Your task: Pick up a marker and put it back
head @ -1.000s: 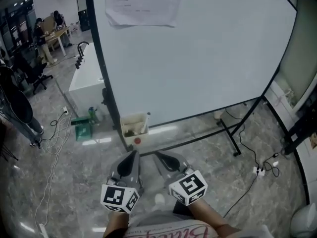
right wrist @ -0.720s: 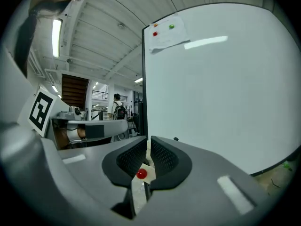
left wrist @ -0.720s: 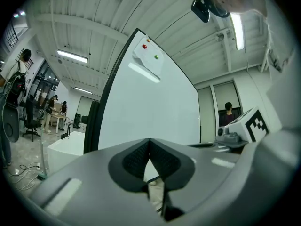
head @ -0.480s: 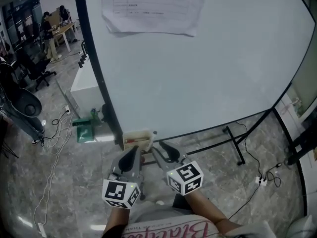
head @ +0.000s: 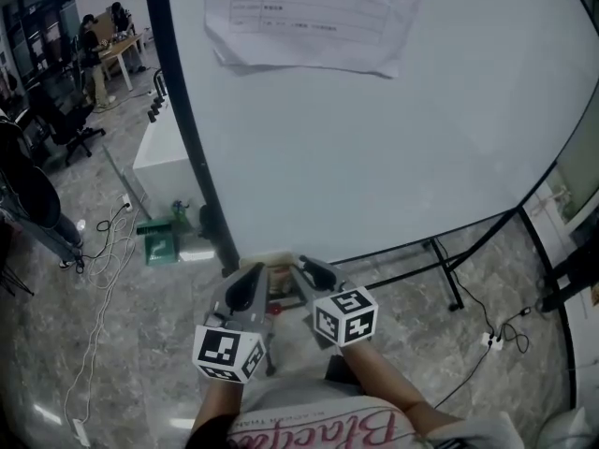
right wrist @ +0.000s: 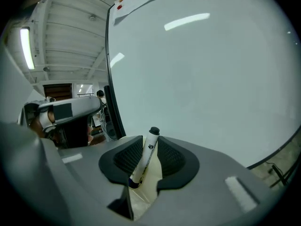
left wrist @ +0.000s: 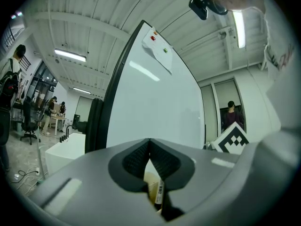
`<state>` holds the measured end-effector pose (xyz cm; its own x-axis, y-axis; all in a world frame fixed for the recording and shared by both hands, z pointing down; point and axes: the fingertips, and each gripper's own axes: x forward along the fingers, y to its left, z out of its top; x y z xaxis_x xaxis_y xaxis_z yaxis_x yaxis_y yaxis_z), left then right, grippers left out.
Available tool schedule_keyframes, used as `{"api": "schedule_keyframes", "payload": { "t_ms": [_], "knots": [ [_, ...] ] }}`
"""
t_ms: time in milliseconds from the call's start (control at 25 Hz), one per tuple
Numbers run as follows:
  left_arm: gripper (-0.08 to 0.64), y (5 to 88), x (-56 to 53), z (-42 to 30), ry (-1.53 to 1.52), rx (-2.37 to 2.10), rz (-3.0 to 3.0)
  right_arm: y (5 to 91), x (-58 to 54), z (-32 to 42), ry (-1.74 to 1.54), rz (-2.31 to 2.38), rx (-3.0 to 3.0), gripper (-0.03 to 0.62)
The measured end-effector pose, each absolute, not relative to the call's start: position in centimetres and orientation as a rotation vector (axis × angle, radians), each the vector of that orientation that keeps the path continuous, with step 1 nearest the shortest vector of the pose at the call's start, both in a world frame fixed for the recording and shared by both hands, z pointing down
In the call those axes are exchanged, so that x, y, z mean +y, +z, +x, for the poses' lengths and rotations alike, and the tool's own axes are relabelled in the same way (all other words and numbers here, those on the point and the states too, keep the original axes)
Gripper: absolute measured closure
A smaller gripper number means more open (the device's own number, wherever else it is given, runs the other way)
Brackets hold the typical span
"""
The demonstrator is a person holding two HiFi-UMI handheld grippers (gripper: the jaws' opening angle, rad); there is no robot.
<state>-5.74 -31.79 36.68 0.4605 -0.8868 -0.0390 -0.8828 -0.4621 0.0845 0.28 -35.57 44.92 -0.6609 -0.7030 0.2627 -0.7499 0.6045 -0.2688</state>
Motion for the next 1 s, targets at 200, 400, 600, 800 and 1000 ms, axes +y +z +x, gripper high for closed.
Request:
{"api": "schedule_keyframes", "payload": {
  "t_ms": [200, 400, 600, 800, 1000],
  "knots": [
    [0.560, 37.0, -31.7, -5.9, -0.124, -1.591, 2.641, 44.8, -35.3, 0.2, 0.576, 1.202, -2.749, 0.503],
    [0.560, 37.0, -30.8, -5.6, -0.125, -1.579, 2.654, 43.5, -34.2, -0.2, 0.534, 1.160, -2.823, 0.524],
    [0.560, 36.8, -30.0, -5.6, -0.133, -1.578, 2.667, 39.9, -32.6, 0.0, 0.384, 1.139, -2.954, 0.525],
    [0.560, 35.6, -29.3, -6.0, -0.177, -1.603, 2.685, 34.9, -30.8, 1.7, 0.224, 1.180, -3.097, 0.526],
    [0.560, 34.0, -28.8, -6.2, -0.253, -1.594, 2.709, 31.1, -28.9, 3.3, 0.090, 1.223, -3.197, 0.526]
  ]
}}
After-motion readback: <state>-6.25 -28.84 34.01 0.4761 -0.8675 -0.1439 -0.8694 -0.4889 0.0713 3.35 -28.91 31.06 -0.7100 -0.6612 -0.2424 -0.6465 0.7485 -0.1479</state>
